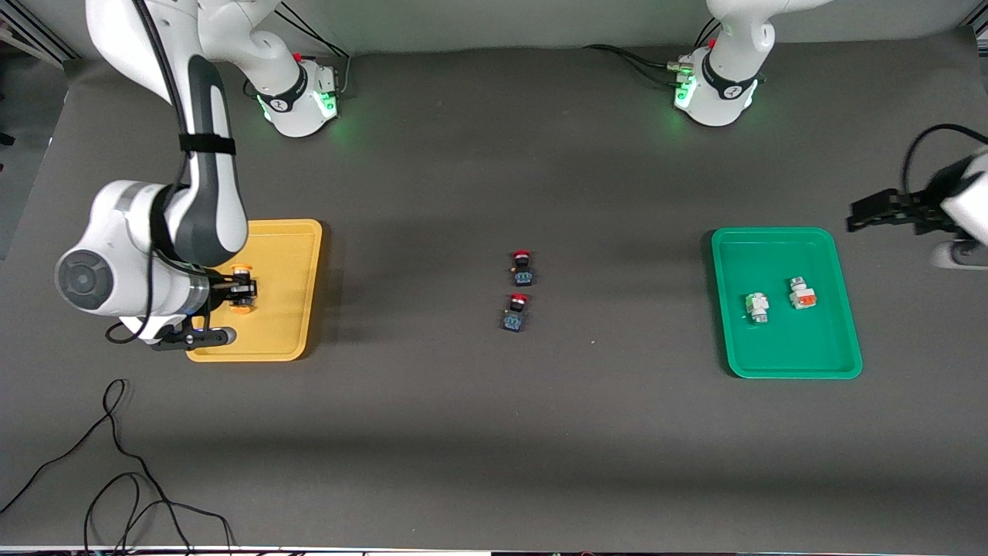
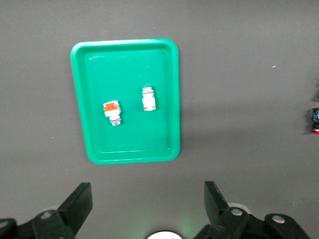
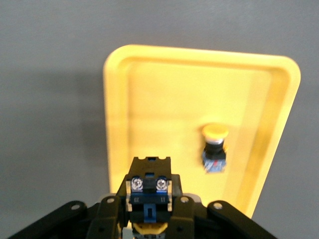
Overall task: Place green and yellow buttons in trays
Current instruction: 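Place the yellow button in the yellow tray with the right gripper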
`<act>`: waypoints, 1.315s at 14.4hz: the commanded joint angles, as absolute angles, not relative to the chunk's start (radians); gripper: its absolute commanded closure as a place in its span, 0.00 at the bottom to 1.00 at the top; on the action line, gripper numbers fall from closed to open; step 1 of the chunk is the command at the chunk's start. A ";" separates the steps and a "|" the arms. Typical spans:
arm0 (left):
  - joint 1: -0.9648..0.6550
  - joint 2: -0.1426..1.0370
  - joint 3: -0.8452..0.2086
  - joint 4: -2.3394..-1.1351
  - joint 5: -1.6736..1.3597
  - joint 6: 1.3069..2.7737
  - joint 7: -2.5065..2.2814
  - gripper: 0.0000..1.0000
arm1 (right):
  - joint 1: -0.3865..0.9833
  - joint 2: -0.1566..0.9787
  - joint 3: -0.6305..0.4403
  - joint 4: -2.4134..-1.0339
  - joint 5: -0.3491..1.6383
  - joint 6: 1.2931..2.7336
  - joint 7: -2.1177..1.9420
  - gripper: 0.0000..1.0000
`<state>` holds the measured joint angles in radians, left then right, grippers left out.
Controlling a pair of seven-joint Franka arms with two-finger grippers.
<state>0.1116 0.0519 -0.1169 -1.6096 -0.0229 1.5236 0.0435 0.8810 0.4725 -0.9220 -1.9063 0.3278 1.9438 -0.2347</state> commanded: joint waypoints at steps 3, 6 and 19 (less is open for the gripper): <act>-0.083 0.034 0.044 -1.585 -0.031 1.483 0.003 0.00 | 0.899 0.521 -0.907 -2.080 0.428 2.213 -0.327 1.00; -0.081 0.017 0.043 -1.582 -0.031 1.482 0.003 0.00 | 0.911 0.598 -0.876 -2.095 0.572 2.268 -0.360 1.00; -0.061 0.005 0.003 -1.583 -0.028 1.486 0.006 0.00 | 0.902 0.597 -0.862 -2.094 0.617 2.246 -0.368 0.00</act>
<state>-0.0648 0.0213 0.0125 -1.5840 -0.0229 1.4981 0.0178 0.8978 0.6476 -0.8405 -2.0934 0.5898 2.3008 -0.3331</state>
